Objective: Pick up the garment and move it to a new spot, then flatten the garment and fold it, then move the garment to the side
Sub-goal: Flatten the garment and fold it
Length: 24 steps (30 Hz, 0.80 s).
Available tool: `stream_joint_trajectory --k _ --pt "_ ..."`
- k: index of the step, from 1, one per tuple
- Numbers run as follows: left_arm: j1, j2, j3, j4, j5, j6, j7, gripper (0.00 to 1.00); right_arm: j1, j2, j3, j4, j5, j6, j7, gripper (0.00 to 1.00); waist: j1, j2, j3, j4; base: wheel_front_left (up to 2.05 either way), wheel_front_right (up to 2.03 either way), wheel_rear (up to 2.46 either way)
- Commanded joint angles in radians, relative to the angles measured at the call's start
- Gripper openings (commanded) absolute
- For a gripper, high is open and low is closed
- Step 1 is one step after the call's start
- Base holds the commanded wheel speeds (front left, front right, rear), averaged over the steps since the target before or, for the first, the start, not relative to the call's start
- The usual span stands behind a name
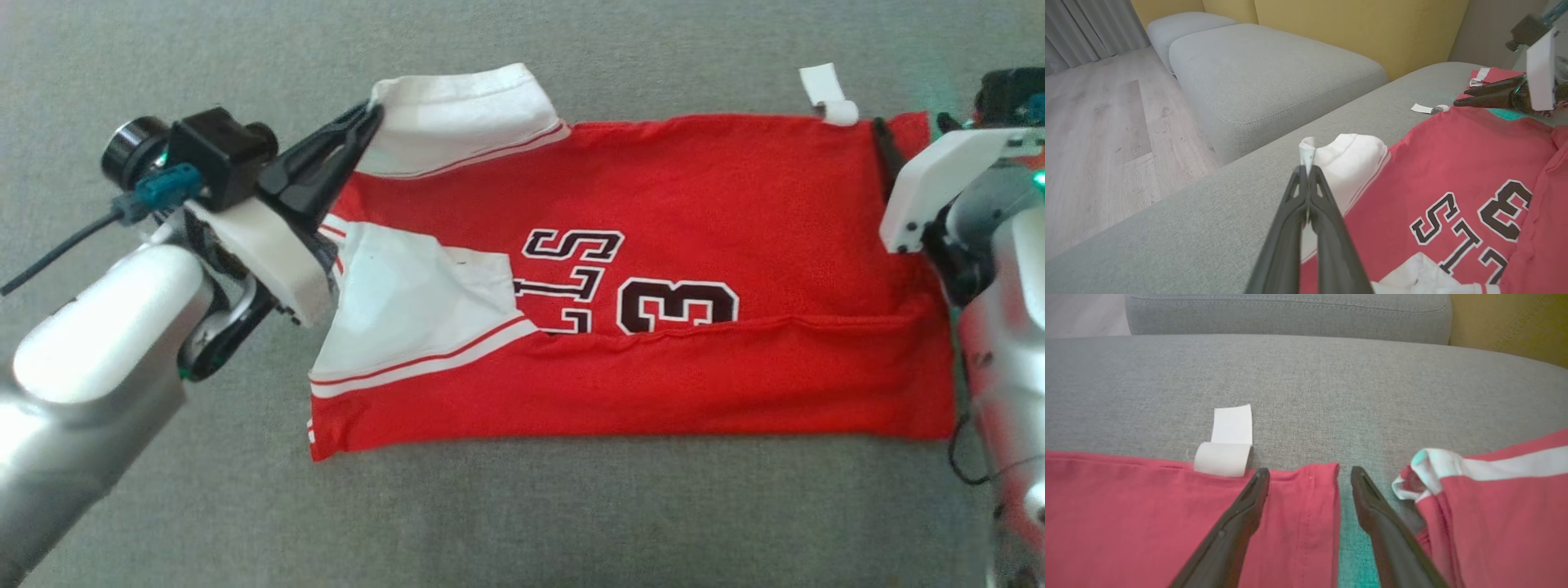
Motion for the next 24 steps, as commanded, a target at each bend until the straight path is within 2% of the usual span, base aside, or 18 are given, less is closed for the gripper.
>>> stream_joint_trajectory --k 1,9,10,11,17,24 --pt "-0.037 0.042 0.039 -0.045 0.005 0.008 0.008 0.0 -0.05 -0.022 0.008 0.011 -0.02 -0.001 -0.002 1.0 0.0 0.0 0.016 0.015 0.0 0.0 0.0" --pt "-0.047 0.05 0.036 -0.088 0.01 0.023 0.026 0.0 -0.124 -0.043 0.014 0.14 -0.054 -0.001 0.005 0.98 0.0 0.0 0.038 0.027 0.0 0.0 0.0" --pt "-0.048 0.05 0.036 -0.088 0.01 0.024 0.027 0.0 -0.132 -0.041 0.021 0.156 -0.054 -0.001 0.007 0.33 0.0 0.0 0.039 0.027 0.0 0.0 0.0" --pt "-0.049 0.049 0.036 -0.087 0.01 0.025 0.029 0.0 -0.139 -0.039 0.03 0.168 -0.051 -0.001 0.004 0.0 0.0 0.0 0.038 0.026 0.0 0.0 0.0" --pt "-0.058 0.056 0.052 -0.04 0.006 0.048 0.023 0.0 -0.183 -0.025 0.074 0.214 -0.023 -0.001 -0.023 0.0 0.0 0.0 0.023 0.004 0.0 0.0 0.0" --pt "-0.103 0.061 0.091 0.043 -0.002 0.075 0.013 0.0 -0.254 -0.003 0.151 0.19 0.076 -0.001 -0.08 0.0 0.0 0.0 0.019 -0.032 0.0 0.0 0.0"
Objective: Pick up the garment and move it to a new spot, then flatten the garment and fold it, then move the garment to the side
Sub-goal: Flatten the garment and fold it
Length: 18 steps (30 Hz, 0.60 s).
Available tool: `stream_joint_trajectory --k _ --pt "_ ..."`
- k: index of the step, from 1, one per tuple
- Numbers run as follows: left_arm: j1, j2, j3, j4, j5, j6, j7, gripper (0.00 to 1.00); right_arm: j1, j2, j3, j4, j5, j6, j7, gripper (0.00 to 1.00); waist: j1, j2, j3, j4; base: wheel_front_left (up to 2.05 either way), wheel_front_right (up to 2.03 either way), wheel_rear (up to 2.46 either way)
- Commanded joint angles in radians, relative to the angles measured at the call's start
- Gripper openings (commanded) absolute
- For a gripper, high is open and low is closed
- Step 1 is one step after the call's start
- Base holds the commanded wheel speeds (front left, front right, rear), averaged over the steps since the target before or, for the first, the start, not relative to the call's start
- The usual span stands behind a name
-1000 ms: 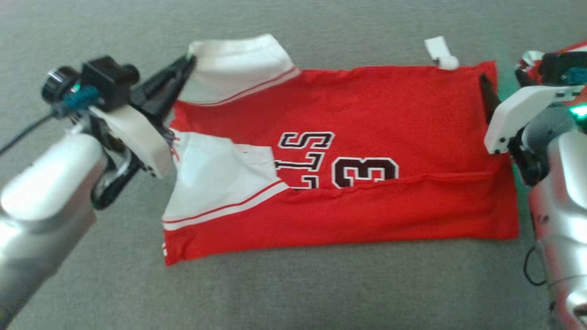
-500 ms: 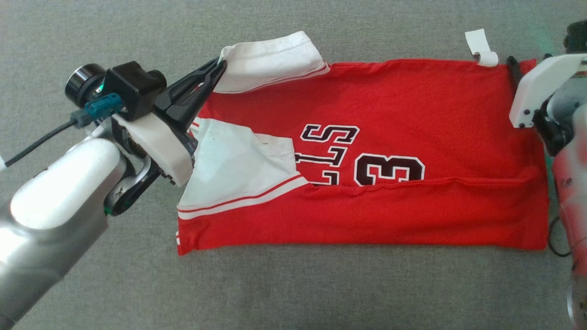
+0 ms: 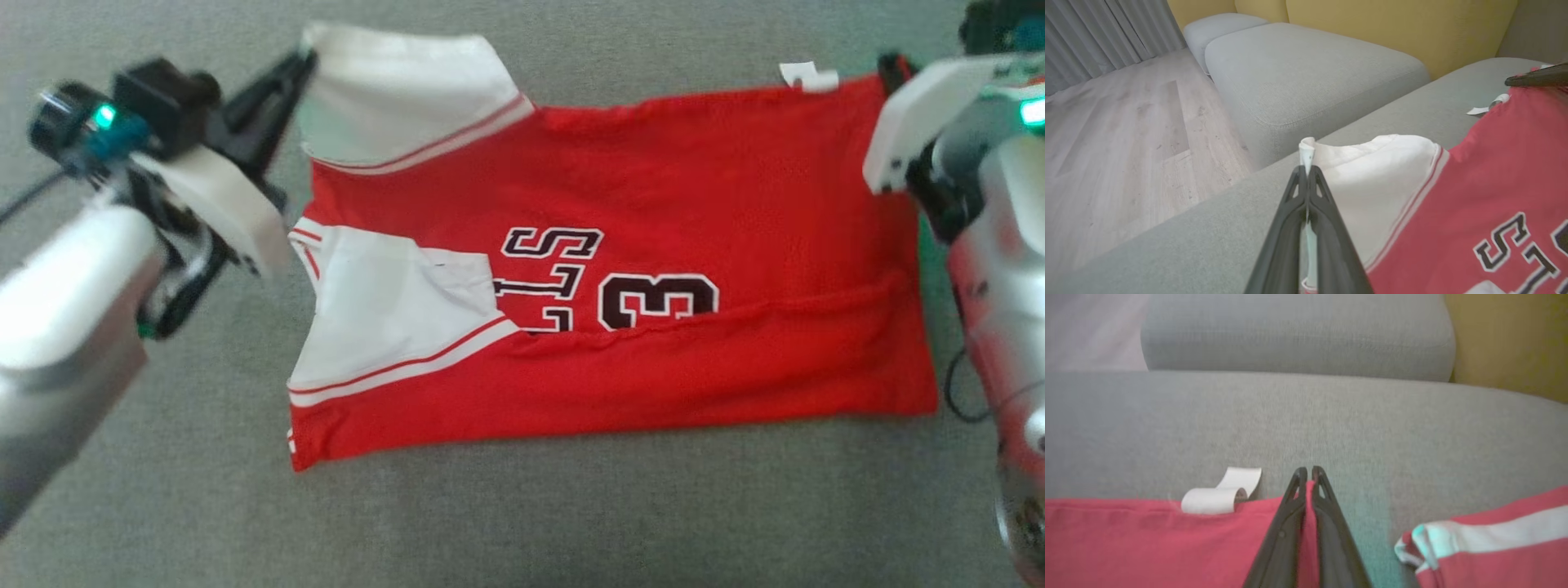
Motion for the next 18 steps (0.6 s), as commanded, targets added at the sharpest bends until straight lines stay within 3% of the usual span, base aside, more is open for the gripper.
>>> stream_joint_trajectory --k 1,8,14,18 --pt "-0.075 0.049 0.067 0.005 -0.005 0.005 -0.011 0.0 -0.061 0.009 0.026 -0.051 0.026 -0.001 -0.022 0.0 0.0 0.0 0.006 -0.009 0.0 0.0 0.0" --pt "-0.199 0.026 0.101 0.148 0.027 -0.007 -0.063 0.0 -0.158 0.016 0.064 -0.116 0.157 -0.001 -0.085 0.0 0.0 0.0 0.035 -0.03 0.0 0.0 0.0" --pt "-0.292 -0.048 0.12 0.294 0.078 0.0 -0.195 0.0 -0.217 0.04 0.036 -0.108 0.235 -0.001 -0.175 0.0 0.0 0.0 0.044 -0.031 0.0 0.0 0.0" --pt "-0.298 -0.093 0.099 0.371 0.1 -0.027 -0.222 0.0 -0.212 0.04 0.071 -0.085 0.265 -0.001 -0.188 0.0 0.0 0.0 0.036 -0.02 0.0 0.0 0.0"
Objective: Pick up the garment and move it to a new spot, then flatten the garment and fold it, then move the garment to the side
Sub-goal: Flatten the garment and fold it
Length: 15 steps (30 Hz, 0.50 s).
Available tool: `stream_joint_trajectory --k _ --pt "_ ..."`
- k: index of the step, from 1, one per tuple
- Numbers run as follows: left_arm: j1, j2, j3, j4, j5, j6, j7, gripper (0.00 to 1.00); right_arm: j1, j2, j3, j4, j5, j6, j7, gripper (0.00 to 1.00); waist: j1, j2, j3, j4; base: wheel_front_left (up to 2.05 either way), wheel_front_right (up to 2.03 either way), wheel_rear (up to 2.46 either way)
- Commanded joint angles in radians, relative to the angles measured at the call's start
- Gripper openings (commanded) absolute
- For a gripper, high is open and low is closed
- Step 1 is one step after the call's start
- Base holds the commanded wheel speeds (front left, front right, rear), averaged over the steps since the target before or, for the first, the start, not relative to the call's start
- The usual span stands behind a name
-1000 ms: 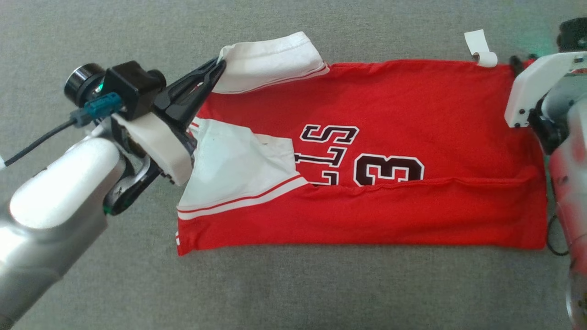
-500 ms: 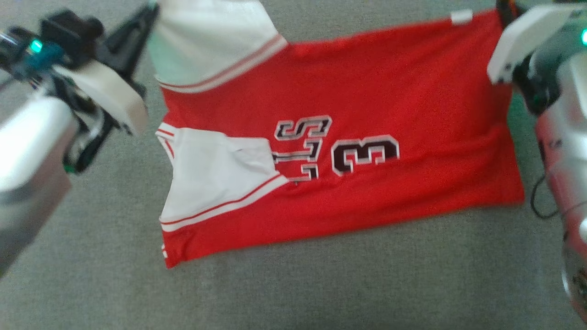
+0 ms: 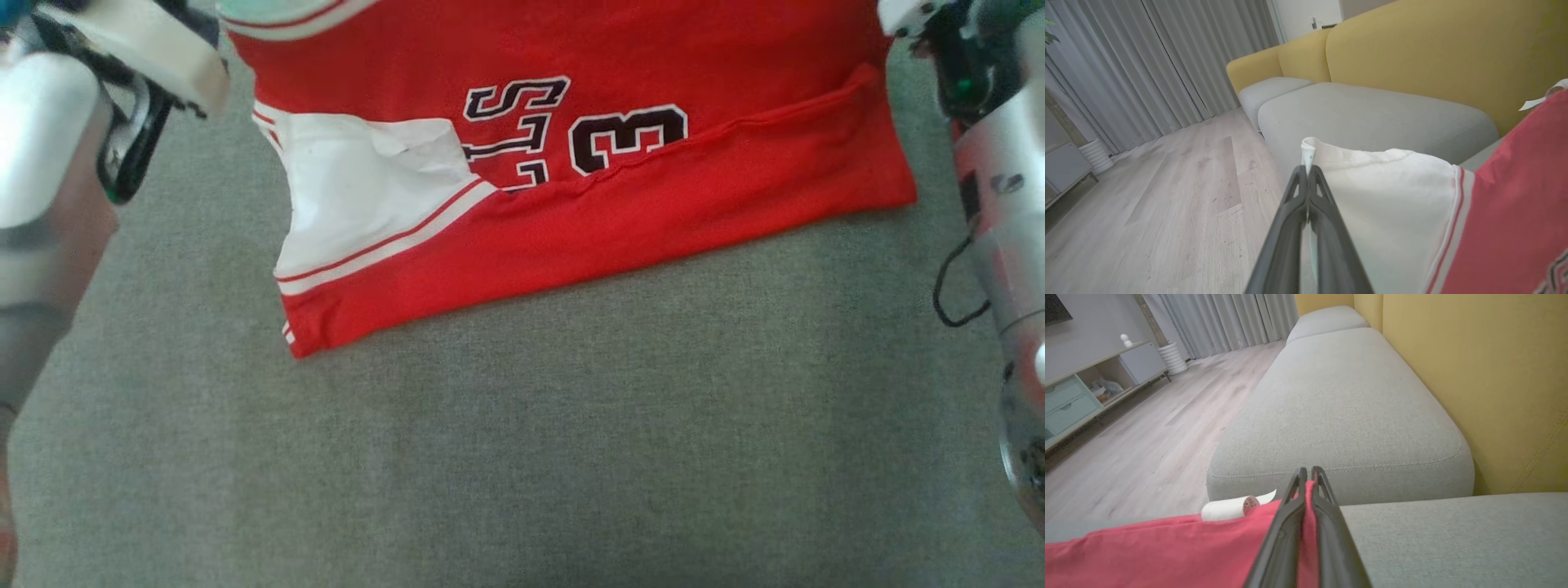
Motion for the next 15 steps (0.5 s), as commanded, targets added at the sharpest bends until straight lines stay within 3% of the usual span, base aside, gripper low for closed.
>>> stream_joint_trajectory --k 1,10,15 --pt "-0.041 0.035 0.034 0.01 0.005 -0.009 -0.014 0.0 -0.013 0.009 0.03 -0.025 0.015 -0.001 -0.001 0.0 -0.0001 0.0 -0.007 0.006 0.0 0.0 0.0" --pt "0.033 0.036 0.015 0.03 -0.02 -0.063 -0.028 0.0 0.083 -0.067 0.14 -0.037 0.133 -0.001 0.045 0.0 -0.0001 0.0 -0.058 0.031 0.0 0.0 0.0" --pt "0.158 0.092 -0.058 -0.116 -0.083 -0.09 0.049 0.0 0.195 -0.155 0.222 -0.077 0.234 -0.001 0.09 0.0 -0.0001 0.0 -0.11 0.054 0.0 0.0 0.0"
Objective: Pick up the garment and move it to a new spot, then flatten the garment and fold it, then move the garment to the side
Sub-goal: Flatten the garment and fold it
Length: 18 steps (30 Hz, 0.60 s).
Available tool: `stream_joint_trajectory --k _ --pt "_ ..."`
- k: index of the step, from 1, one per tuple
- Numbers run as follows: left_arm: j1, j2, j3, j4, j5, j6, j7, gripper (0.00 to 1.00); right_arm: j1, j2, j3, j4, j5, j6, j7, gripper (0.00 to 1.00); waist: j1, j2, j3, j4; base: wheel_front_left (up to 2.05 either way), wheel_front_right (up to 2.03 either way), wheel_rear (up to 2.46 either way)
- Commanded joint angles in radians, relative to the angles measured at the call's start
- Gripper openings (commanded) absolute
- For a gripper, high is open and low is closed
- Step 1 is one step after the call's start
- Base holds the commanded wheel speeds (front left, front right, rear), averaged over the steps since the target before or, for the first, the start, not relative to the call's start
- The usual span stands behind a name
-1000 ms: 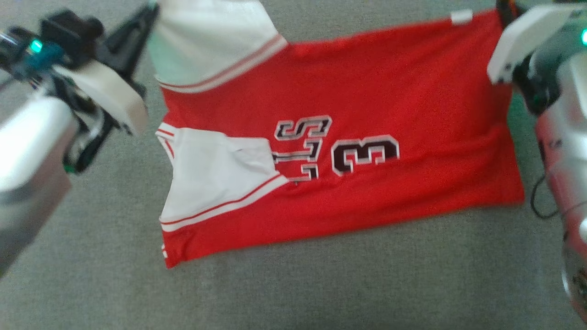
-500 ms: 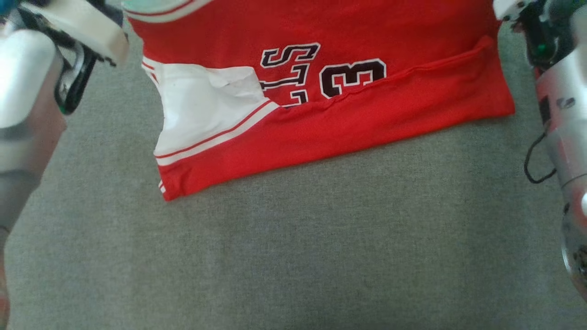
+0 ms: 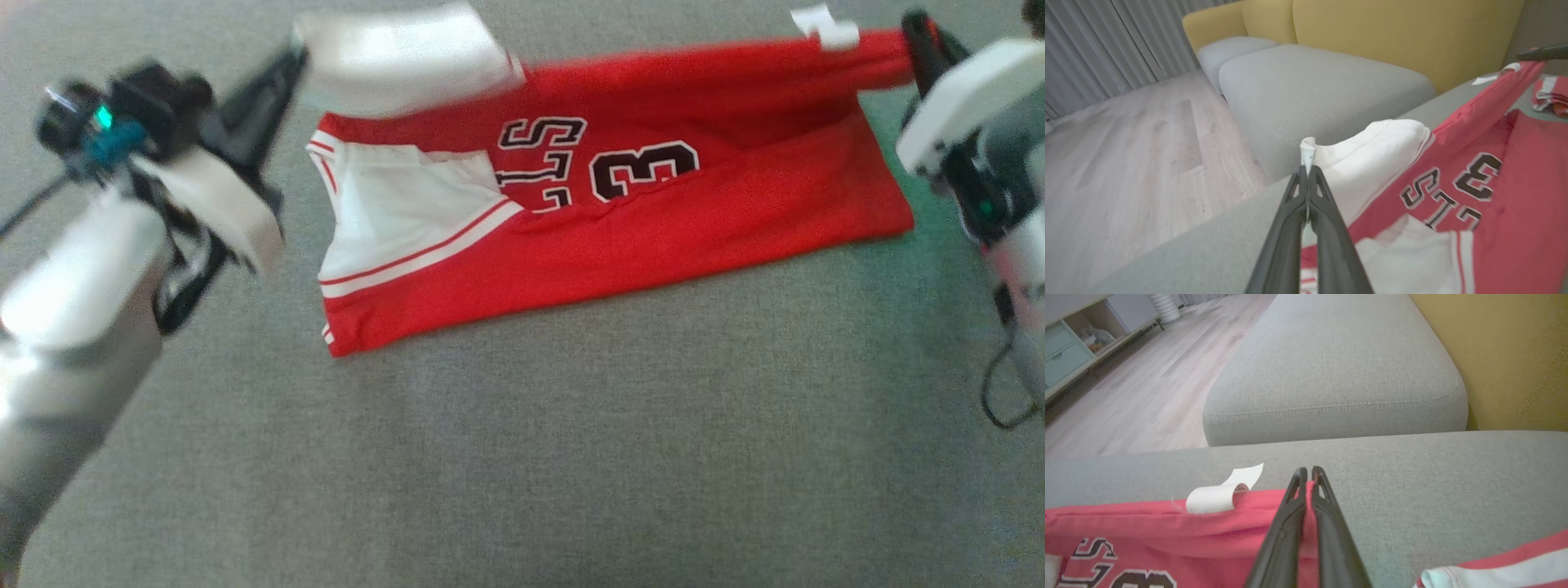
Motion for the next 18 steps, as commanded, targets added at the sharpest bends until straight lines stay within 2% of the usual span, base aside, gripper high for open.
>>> stream_joint_trajectory --k 1,9,13,18 --pt "-0.011 0.071 0.022 -0.061 -0.024 -0.004 0.026 0.0 0.022 -0.03 0.026 -0.046 0.026 -0.001 0.012 0.0 0.0001 -0.0001 -0.02 0.014 0.0 0.0 0.0" --pt "0.134 0.221 -0.075 -0.353 -0.113 -0.002 0.225 0.0 0.151 -0.166 0.16 -0.12 0.121 -0.001 0.134 0.0 0.0001 -0.0001 -0.057 0.028 0.0 0.0 0.0" --pt "0.179 0.25 -0.118 -0.434 -0.106 0.018 0.282 0.0 0.184 -0.224 0.227 -0.165 0.149 -0.001 0.194 0.0 0.0001 -0.0001 -0.063 0.028 0.0 0.0 0.0" --pt "0.201 0.253 -0.138 -0.469 -0.09 0.056 0.304 0.0 0.205 -0.268 0.282 -0.204 0.187 -0.001 0.243 0.0 0.0001 -0.0001 -0.065 0.022 0.0 0.0 0.0"
